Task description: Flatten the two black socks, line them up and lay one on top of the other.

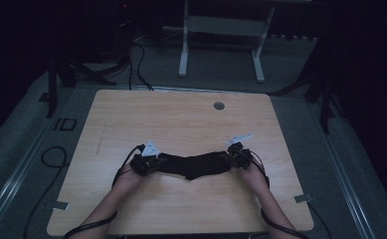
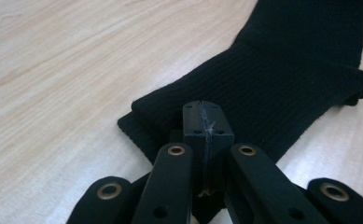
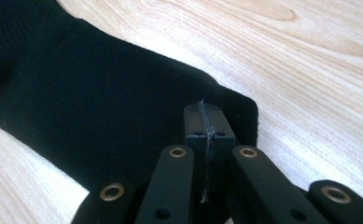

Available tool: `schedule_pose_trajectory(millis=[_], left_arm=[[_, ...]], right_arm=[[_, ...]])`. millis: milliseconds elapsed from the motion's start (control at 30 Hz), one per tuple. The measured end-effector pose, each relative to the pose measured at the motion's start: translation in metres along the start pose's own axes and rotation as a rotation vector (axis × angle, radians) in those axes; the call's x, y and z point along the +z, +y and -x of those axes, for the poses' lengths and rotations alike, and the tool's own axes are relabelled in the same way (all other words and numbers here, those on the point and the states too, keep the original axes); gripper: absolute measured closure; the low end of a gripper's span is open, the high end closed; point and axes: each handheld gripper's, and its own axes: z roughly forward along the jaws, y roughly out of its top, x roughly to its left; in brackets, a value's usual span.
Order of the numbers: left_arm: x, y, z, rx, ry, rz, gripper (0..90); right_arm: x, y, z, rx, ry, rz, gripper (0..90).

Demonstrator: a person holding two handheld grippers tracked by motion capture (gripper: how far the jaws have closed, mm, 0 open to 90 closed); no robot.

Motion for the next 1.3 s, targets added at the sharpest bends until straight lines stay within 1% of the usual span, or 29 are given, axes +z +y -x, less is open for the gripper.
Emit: schedule_pose_trajectory(millis=[33,167,200,233,267,300,367,400,433,467,500,533,567,600,633,667,700,733,767,800,833,867,933,1000,1067,1133,1167,1233,1300], left_arm=[[0.001,0.0,-0.001,-0.011,-0.001,0.002,90.0],[0.002,0.002,-0.001,-0.007,-0.003,-0.003,90.0],[0.002,0.002,-0.001,-0.008,-0.002,-0.005,90.0],[0.001,0.003,0.0,-0.013,0.001,-0.007,89.0],[0.0,0.004,0.0,-0.024,-0.001,-0.001,89.0],[-0.002,0.006,0.001,-0.026,-0.008,0.008,82.4],[-0.006,0.009,0.004,-0.019,-0.015,0.028,77.1],[-0.008,0.011,0.005,-0.021,-0.025,0.037,70.9],[-0.008,0.011,0.005,-0.021,-0.025,0.037,65.0],[-0.012,0.015,0.007,-0.034,-0.045,0.055,65.0],[-0.014,0.018,0.009,-0.039,-0.055,0.053,48.2],[-0.014,0.018,0.009,-0.039,-0.055,0.053,39.4],[-0.016,0.019,0.011,-0.03,-0.04,0.056,36.0],[-0.018,0.019,0.013,-0.021,-0.035,0.068,36.0],[-0.019,0.019,0.013,-0.027,-0.043,0.078,31.0],[-0.02,0.019,0.013,-0.039,-0.049,0.08,23.4],[-0.021,0.018,0.013,-0.041,-0.058,0.084,18.9],[-0.021,0.017,0.014,-0.039,-0.056,0.09,13.9],[-0.021,0.016,0.014,-0.034,-0.048,0.087,11.4],[-0.022,0.014,0.014,-0.029,-0.03,0.091,10.3],[-0.023,0.012,0.014,-0.033,-0.027,0.105,9.4],[-0.024,0.011,0.013,-0.04,-0.028,0.107,9.2],[-0.025,0.007,0.013,-0.04,-0.026,0.118,8.8],[-0.027,0.004,0.013,-0.021,-0.006,0.131,8.8],[-0.029,-0.001,0.013,-0.019,-0.022,0.157,8.8],[-0.031,-0.004,0.013,-0.006,-0.032,0.171,8.8],[-0.031,-0.005,0.013,-0.008,-0.039,0.169,8.8],[-0.033,-0.008,0.014,0.005,-0.042,0.171,8.8],[-0.035,-0.011,0.014,0.016,-0.034,0.157,8.8]], right_arm=[[0.0,0.001,0.001,0.005,0.001,0.0,89.5],[0.001,0.001,0.002,0.019,0.011,0.005,89.1],[0.001,0.001,0.002,0.021,0.016,0.006,87.3],[0.001,0.001,0.002,0.008,0.026,0.009,84.1],[0.001,0.001,0.002,0.008,0.026,0.009,84.1],[0.0,0.002,0.001,0.003,0.027,0.008,82.1],[-0.004,0.003,-0.002,0.003,0.042,0.026,79.0],[-0.006,0.005,-0.003,-0.001,0.046,0.033,75.1],[-0.006,0.005,-0.003,-0.001,0.046,0.033,75.1],[-0.007,0.006,-0.004,-0.006,0.048,0.037,69.6],[-0.013,0.009,-0.007,-0.019,0.048,0.062,59.8],[-0.013,0.009,-0.007,-0.019,0.048,0.062,59.8],[-0.015,0.011,-0.01,-0.038,0.048,0.072,48.2],[-0.015,0.011,-0.01,-0.038,0.048,0.072,48.2],[-0.017,0.012,-0.012,-0.045,0.043,0.077,43.5],[-0.018,0.012,-0.013,-0.05,0.043,0.082,38.2],[-0.019,0.012,-0.014,-0.047,0.04,0.088,34.1],[-0.02,0.011,-0.014,-0.048,0.045,0.097,30.4],[-0.022,0.011,-0.014,-0.042,0.043,0.106,25.7],[-0.023,0.01,-0.014,-0.043,0.039,0.111,19.6],[-0.024,0.009,-0.014,-0.061,0.044,0.111,15.3],[-0.025,0.008,-0.014,-0.065,0.045,0.117,14.7],[-0.027,0.006,-0.013,-0.059,0.04,0.125,13.3],[-0.029,0.003,-0.013,-0.074,0.031,0.14,13.2],[-0.03,0.0,-0.013,-0.084,0.02,0.15,12.8],[-0.033,-0.004,-0.011,-0.095,0.015,0.184,12.1],[-0.033,-0.004,-0.011,-0.095,0.015,0.184,12.1],[-0.035,-0.007,-0.009,-0.089,0.005,0.203,12.1],[-0.036,-0.009,-0.007,-0.089,-0.001,0.2,12.1]])
